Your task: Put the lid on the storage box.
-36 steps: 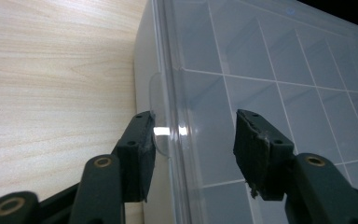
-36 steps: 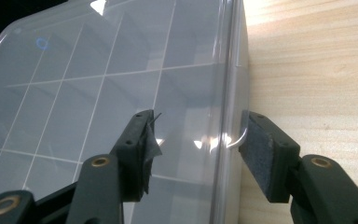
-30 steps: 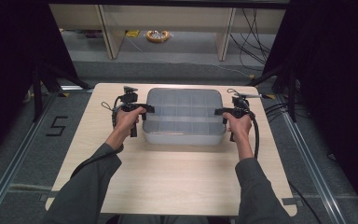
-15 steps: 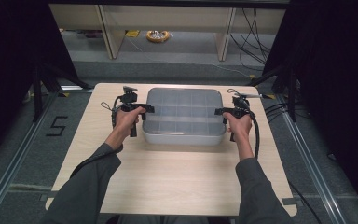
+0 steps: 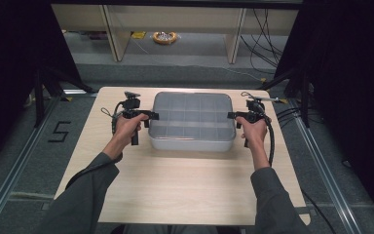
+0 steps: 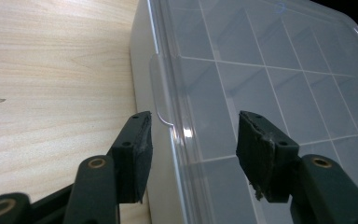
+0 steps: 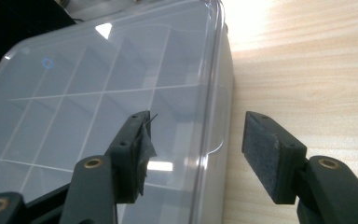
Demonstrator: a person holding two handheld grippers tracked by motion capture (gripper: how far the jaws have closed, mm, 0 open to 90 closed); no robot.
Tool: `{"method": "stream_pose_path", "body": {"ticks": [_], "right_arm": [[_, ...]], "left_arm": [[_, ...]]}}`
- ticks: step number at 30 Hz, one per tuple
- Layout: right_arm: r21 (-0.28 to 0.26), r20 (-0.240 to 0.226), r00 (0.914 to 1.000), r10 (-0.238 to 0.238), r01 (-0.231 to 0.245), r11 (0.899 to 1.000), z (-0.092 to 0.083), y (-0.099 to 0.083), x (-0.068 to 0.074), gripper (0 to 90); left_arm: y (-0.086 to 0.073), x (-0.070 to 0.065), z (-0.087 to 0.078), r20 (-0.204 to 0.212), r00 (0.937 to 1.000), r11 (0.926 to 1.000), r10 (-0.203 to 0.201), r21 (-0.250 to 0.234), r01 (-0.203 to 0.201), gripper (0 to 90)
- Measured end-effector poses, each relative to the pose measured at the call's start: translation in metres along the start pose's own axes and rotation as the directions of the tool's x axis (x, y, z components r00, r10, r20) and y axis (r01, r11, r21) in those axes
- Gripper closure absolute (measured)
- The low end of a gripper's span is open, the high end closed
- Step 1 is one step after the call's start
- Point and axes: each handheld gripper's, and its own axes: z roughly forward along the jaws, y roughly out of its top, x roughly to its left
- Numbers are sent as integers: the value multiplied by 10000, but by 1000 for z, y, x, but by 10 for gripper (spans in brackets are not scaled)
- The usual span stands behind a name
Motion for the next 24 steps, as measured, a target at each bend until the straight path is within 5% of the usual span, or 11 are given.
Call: {"method": "stream_pose_path", "body": {"ticks": [1,2,4,5,10,13,15,19,22,23,24], "right_arm": [[-175,-69,9991,-423,422,9990,-1,0,-3,434],[-146,-162,9998,-73,71,9999,-3,0,0,433],[-172,-163,9996,-212,209,9996,-7,0,0,434],[-313,-173,9977,-654,649,9974,-8,0,-2,432],[-231,-260,9985,-487,481,9986,-17,-1,3,424],[-651,-74,9876,-1569,1561,9856,-17,0,-2,416],[-423,-89,9946,-1036,1031,9938,-21,-2,4,413],[-588,-52,9823,-1872,1866,9807,-22,-2,3,406],[-406,-158,9906,-1357,1350,9900,-25,-6,13,405],[-677,-240,9770,-2118,2098,9754,-25,-5,10,406],[-772,-307,9758,-2165,2137,9739,-25,-5,11,406]], "left_arm": [[0,1,-1,53,10000,10000,41,-7,-41,448],[-1,1,-3,63,10000,10000,6,-44,-6,445],[-1,2,-6,130,9999,10000,-22,-72,23,442],[-2,3,-8,195,9998,9999,-54,-98,56,440],[-6,5,-16,308,9995,9998,113,-158,-108,432],[-8,8,-20,223,9995,9996,237,-138,-234,425],[-9,10,-23,256,9994,9996,222,-158,-218,423],[-12,10,-29,399,9987,9994,315,-179,-308,418],[-15,11,-33,516,9973,9984,527,-240,-515,413],[-16,10,-35,493,9973,9982,544,-293,-530,413],[-17,10,-36,537,9969,9980,568,-317,-551,411]]}}
